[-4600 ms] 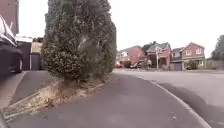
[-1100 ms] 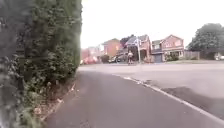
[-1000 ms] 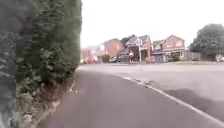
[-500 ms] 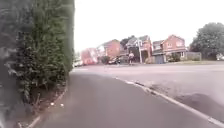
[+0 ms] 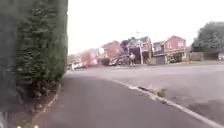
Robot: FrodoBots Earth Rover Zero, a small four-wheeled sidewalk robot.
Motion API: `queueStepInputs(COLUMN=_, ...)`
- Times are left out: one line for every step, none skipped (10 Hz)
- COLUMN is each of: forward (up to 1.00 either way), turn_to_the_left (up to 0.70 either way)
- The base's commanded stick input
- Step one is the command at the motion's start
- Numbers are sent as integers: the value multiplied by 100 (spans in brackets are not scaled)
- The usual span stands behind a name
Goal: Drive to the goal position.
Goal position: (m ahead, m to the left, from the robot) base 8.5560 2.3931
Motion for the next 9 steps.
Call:
queueStepInputs(forward=100, turn_to_the_left=40)
queueStepInputs(forward=100, turn_to_the_left=40)
queueStepInputs(forward=100, turn_to_the_left=40)
queueStepInputs(forward=100, turn_to_the_left=39)
queueStepInputs(forward=100, turn_to_the_left=38)
queueStepInputs(forward=100, turn_to_the_left=32)
queueStepInputs(forward=100, turn_to_the_left=6)
queueStepInputs(forward=100, turn_to_the_left=0)
queueStepInputs(forward=100, turn_to_the_left=0)
